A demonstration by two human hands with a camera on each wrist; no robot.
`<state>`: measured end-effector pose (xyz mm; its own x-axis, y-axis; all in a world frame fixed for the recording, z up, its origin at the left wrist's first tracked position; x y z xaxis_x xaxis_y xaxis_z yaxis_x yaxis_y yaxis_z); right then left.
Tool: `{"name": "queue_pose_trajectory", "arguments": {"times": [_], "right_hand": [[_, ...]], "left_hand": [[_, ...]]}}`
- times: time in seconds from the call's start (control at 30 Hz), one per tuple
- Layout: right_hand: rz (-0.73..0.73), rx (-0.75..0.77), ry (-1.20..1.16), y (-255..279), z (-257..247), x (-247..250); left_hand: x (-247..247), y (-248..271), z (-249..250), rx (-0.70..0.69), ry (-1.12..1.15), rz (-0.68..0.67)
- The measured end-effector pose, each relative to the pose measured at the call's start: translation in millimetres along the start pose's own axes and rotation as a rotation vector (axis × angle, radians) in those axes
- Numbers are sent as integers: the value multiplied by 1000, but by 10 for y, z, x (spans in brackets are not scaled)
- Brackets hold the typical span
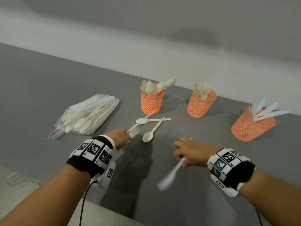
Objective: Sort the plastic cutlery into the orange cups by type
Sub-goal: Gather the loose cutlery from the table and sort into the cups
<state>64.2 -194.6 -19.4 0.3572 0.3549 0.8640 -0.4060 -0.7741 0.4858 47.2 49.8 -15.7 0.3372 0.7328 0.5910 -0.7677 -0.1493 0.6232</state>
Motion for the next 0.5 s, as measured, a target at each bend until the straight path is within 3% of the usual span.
{"name": "queue_pose_trajectory", "arguments": {"times": [0.1,0.17,0.23,0.4,0.5], "right_hand": [[-7,-73,-59,26,64,17],[123,-180,-315,31,127,80],[304,-221,-426,-72,230,176],[399,-224,-396,-603,282,250],[399,-255,-195,-856,223,244]], "left_hand": [[-55,42,76,13,267,-93],[-80,58,103,18,386,-115],[-89,60,105,11,467,-122],[-62,49,59,6,530,-100],[-48,77,37,-14,563,-93]]}}
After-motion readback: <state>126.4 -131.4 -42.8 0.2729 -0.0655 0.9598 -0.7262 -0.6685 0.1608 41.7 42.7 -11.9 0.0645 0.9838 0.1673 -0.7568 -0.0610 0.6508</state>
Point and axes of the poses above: each hand's wrist, its own y-axis away from the middle knuckle, its own x-axis out of the back of the hand, z = x × y, the point moved 3 cm from there along -y, towards the middle knuckle, and after that the axes turned 7 degrees about x, right-handed, at the moved point
